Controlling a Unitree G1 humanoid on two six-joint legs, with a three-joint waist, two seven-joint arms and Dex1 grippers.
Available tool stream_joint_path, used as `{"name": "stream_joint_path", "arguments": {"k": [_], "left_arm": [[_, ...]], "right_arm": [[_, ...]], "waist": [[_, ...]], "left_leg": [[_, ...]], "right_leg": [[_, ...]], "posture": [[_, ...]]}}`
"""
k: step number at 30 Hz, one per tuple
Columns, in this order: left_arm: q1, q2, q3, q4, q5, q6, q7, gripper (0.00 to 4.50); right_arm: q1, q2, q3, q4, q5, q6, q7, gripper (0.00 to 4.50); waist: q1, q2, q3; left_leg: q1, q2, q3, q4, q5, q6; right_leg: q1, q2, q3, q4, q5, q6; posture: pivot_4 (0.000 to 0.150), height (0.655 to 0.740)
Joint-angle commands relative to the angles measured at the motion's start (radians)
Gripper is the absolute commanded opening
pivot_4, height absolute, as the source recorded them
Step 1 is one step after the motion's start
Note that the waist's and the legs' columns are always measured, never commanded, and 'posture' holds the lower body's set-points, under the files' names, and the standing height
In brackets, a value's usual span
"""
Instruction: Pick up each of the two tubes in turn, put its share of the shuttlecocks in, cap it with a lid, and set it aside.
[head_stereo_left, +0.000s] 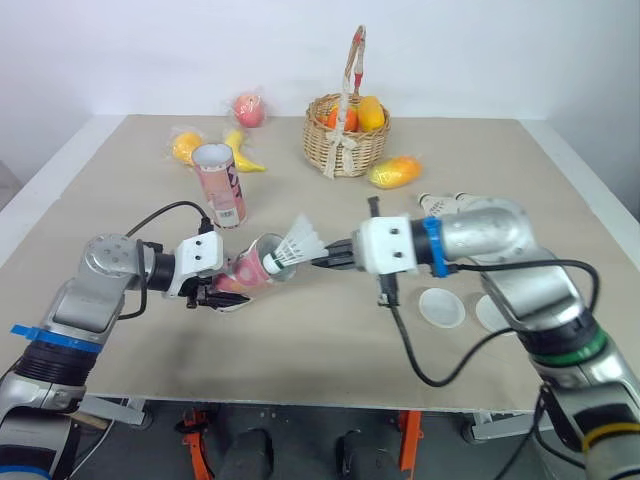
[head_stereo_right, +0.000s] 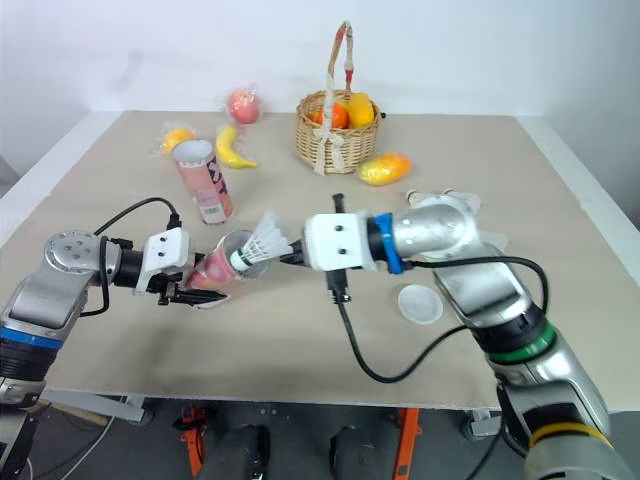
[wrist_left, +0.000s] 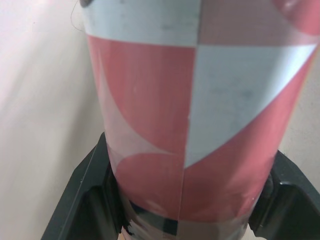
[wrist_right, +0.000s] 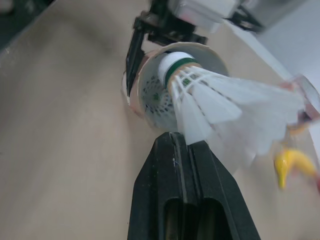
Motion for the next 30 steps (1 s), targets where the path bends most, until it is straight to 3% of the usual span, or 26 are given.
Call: {"name": "stream_joint_path", "arguments": {"k": [1,5,11,13,17,23,24,26,27,28,30], "left_arm": [[0.028,-0.013,-0.056,0.009,0.009,0.011,-0.008,2.70],[0.036,-0.007,-0.052,-0.001,0.011,0.017,-0.001,2.70],[0.039,-0.006,-0.045,-0.009,0.008,0.020,0.006,2.70],[0.037,-0.010,-0.044,-0.009,0.005,0.014,0.010,2.70],[0.023,-0.036,-0.024,-0.006,-0.016,-0.011,0.023,2.70],[-0.007,-0.068,-0.009,-0.027,-0.052,0.015,0.013,2.70],[-0.009,-0.070,-0.009,-0.031,-0.053,0.020,0.010,2.70],[-0.014,-0.072,-0.011,-0.038,-0.056,0.031,0.004,2.70],[-0.016,-0.072,-0.013,-0.040,-0.056,0.034,0.002,2.70],[-0.021,-0.069,-0.020,-0.040,-0.049,0.034,-0.002,2.70],[-0.030,-0.066,-0.030,-0.041,-0.045,0.037,-0.006,2.70]], "right_arm": [[-0.058,0.036,0.020,0.032,-0.028,-0.070,0.040,0.05],[-0.105,0.094,0.032,0.067,-0.016,-0.067,0.072,0.05],[-0.159,0.152,-0.024,0.074,0.120,0.058,0.154,3.11],[-0.165,0.143,-0.046,0.064,0.172,0.107,0.180,3.51],[-0.155,0.110,-0.108,0.081,0.253,0.166,0.219,3.51],[-0.152,0.101,-0.165,0.173,0.195,0.250,0.069,3.51],[-0.137,0.089,-0.170,0.168,0.195,0.254,0.068,3.00],[-0.110,0.068,-0.178,0.146,0.204,0.257,0.077,2.45],[-0.106,0.062,-0.178,0.139,0.204,0.262,0.076,1.95],[-0.109,0.060,-0.174,0.138,0.200,0.266,0.074,1.13],[-0.120,0.061,-0.162,0.144,0.189,0.268,0.072,0.66]], "waist": [[0.000,0.000,0.000],[0.000,0.000,0.000],[0.000,0.000,0.000],[-0.001,0.000,0.000],[0.001,0.000,0.000],[0.007,0.000,0.000],[0.010,0.000,0.000],[0.011,0.000,0.000],[0.011,0.000,0.000],[0.011,0.000,0.000],[0.011,0.000,0.001]], "left_leg": [[0.000,0.000,0.000,0.000,0.000,0.000],[0.000,0.000,-0.001,0.000,0.000,0.000],[0.000,0.004,-0.002,0.000,0.000,0.000],[0.000,0.003,-0.001,0.000,0.000,0.000],[0.000,0.003,-0.002,0.000,0.000,0.000],[-0.001,0.003,-0.001,0.000,0.001,0.000],[-0.001,0.003,0.000,0.000,0.001,0.000],[-0.004,0.003,0.000,0.000,0.002,0.000],[-0.006,0.003,0.000,0.000,0.001,0.000],[-0.009,0.002,0.000,0.000,0.001,0.000],[-0.010,0.001,0.000,0.000,0.001,0.000]], "right_leg": [[0.000,0.000,0.000,0.000,0.001,0.000],[0.000,0.000,0.000,0.000,0.001,-0.001],[0.000,0.002,-0.003,0.002,0.001,-0.003],[0.000,0.001,-0.003,0.002,0.002,-0.004],[0.000,0.001,-0.003,0.002,0.003,-0.007],[0.000,0.000,-0.004,0.002,0.003,-0.007],[-0.001,0.000,-0.004,0.002,0.003,-0.007],[-0.003,0.000,-0.004,0.002,0.004,-0.006],[-0.004,0.000,-0.004,0.002,0.004,-0.006],[-0.008,0.000,-0.004,0.002,0.003,-0.006],[-0.009,0.001,-0.004,0.002,0.003,-0.007]], "posture": [[0.150,0.7400],[0.150,0.7400],[0.150,0.7400],[0.150,0.7400],[0.150,0.7400],[0.150,0.7400],[0.150,0.7400],[0.150,0.7400],[0.150,0.7400],[0.150,0.7400],[0.150,0.7400]]}}
